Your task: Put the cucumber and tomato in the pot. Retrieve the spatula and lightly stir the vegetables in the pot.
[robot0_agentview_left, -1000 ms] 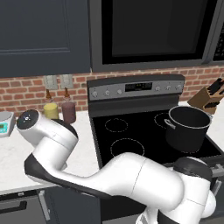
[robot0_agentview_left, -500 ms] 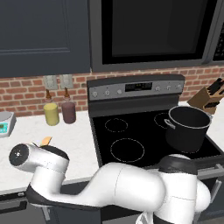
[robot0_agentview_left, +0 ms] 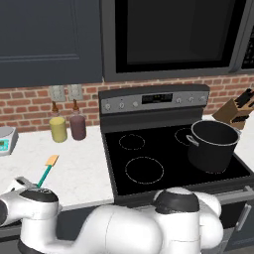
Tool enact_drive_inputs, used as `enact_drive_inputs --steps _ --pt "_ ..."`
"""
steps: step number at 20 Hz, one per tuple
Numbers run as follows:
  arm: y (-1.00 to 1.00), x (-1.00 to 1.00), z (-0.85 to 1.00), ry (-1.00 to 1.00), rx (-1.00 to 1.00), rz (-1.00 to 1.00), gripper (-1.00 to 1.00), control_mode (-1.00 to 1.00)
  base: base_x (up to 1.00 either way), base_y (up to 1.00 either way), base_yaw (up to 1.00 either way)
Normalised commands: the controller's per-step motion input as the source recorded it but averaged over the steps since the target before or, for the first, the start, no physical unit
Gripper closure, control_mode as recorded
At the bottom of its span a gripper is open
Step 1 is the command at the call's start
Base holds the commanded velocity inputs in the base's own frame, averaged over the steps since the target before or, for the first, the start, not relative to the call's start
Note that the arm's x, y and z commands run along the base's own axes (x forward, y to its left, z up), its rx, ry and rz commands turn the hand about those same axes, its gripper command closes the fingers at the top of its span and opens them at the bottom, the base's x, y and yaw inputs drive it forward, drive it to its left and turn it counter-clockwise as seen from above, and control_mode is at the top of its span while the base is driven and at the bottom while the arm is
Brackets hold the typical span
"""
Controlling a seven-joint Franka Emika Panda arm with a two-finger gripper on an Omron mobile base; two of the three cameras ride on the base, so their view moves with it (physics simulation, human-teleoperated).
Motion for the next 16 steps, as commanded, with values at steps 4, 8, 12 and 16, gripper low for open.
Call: enact_drive_inputs --steps 4,8,12,16 --pt "0.39 0.22 0.00 0.00 -0.10 -0.08 -1.00 -1.00 0.00 0.00 0.00" --pt "0.16 0.26 0.00 0.05 -0.05 -0.06 -1.00 -1.00 0.00 0.00 0.00" --pt "0.00 0.25 -0.09 0.06 -0.03 -0.02 -1.00 -1.00 0.00 0.00 0.00" --pt "0.00 0.24 -0.24 0.07 -0.02 0.00 -1.00 -1.00 0.00 0.00 0.00"
